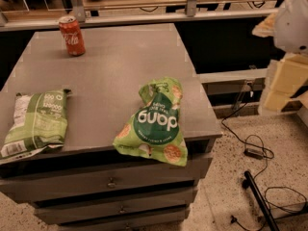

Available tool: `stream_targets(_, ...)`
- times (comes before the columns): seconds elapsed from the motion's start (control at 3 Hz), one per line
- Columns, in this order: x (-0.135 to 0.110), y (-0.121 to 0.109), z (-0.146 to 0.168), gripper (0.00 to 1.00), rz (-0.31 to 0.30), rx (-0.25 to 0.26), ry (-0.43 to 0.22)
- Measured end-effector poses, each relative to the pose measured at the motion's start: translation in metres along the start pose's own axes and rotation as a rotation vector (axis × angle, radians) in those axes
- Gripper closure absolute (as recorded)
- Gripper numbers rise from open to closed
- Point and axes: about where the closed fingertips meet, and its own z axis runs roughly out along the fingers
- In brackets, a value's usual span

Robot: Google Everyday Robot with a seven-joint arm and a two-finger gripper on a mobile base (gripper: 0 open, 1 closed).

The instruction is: Pick green jalapeno chip bag

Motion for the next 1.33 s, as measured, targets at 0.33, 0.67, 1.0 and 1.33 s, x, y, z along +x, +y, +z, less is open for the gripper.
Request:
stream_targets(0.33, -0.088, -0.048, 0.01, 0.0, -0.366, 0.045, -0.003)
stream_targets(0.67, -0.185, -0.066, 0.026, 0.0, -0.693, 0.064, -0.03)
stream_targets(1.0, -0.186, -0.066, 0.027, 0.0, -0.699, 0.065, -0.035)
stream_targets(1.33, -0.225, -0.057, 0.046, 0.0, -0.873, 0.032, -0.122)
